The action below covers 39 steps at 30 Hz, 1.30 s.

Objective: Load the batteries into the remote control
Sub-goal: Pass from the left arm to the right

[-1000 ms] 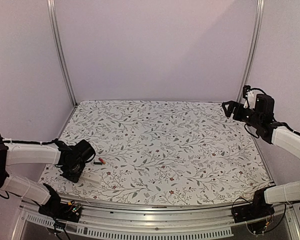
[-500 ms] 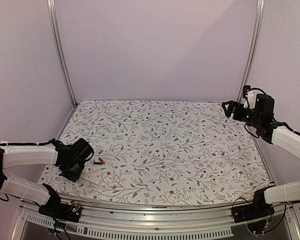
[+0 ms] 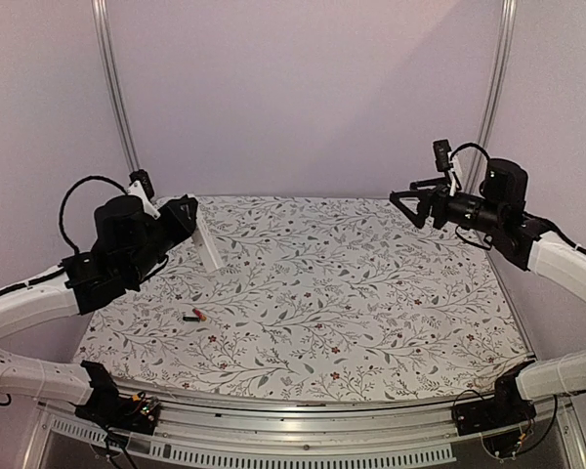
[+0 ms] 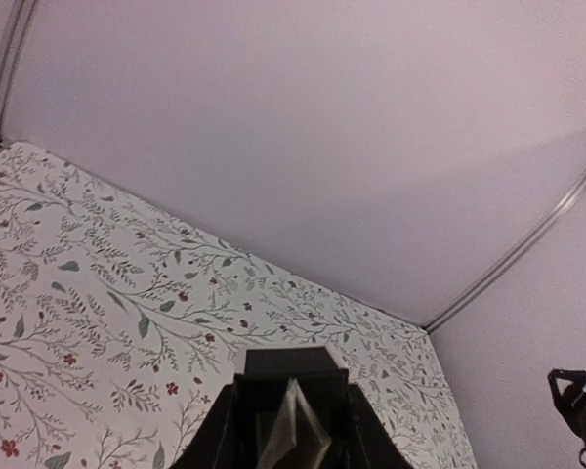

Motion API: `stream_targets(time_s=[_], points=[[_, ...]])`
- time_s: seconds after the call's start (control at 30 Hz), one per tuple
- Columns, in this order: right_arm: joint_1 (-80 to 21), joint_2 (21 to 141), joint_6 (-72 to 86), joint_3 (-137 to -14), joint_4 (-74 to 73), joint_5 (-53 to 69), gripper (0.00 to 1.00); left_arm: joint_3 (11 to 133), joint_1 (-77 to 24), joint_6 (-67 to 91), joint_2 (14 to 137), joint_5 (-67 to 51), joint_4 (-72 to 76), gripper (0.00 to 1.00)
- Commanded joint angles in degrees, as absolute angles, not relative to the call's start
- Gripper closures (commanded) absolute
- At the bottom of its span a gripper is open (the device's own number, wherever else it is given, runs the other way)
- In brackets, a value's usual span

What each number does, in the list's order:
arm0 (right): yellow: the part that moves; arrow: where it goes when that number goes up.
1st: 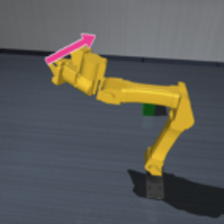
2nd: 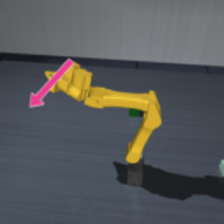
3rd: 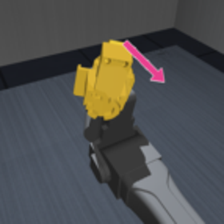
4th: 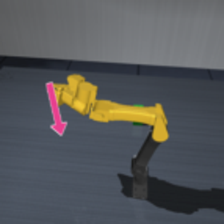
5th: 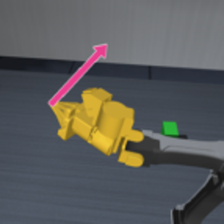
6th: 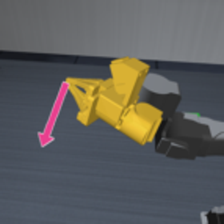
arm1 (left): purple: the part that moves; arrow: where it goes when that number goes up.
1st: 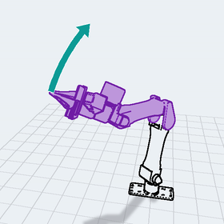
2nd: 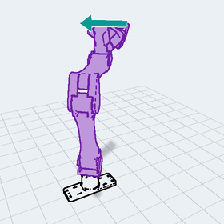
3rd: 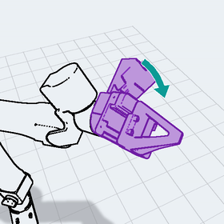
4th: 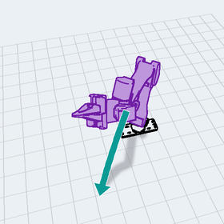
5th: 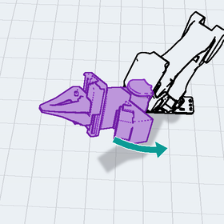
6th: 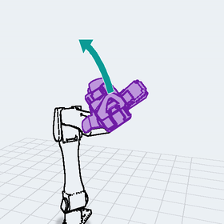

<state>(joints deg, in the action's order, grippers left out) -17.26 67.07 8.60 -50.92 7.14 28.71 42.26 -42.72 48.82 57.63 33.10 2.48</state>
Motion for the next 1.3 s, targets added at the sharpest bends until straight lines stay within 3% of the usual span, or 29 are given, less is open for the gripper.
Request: stream_targets(time_s=[0.0,0.23,0.5,0.7,1.03,1.27], points=[[-28.86,69.03,-2.53,-56.76,7.22,42.84,0.02,43.64,-46.30,20.60,61.19,13.94,32.52,1.00],[-38.80,77.03,-3.51,-63.11,10.40,49.98,0.03,54.46,-53.81,11.23,71.92,-10.20,38.03,1.00],[-44.89,82.17,-1.90,-63.94,15.74,52.47,0.05,57.39,-57.77,8.60,77.22,-15.42,44.29,1.00],[-45.50,84.02,-0.31,-64.68,17.78,55.91,0.15,57.22,-58.29,9.92,78.38,-15.42,47.20,1.00],[-46.13,86.95,2.61,-65.94,20.15,58.30,0.55,55.64,-58.29,13.96,79.74,-15.07,52.18,1.00],[-46.14,86.60,2.49,-65.81,19.23,59.27,0.89,53.29,-58.27,14.77,78.99,-13.21,54.49,1.00]])
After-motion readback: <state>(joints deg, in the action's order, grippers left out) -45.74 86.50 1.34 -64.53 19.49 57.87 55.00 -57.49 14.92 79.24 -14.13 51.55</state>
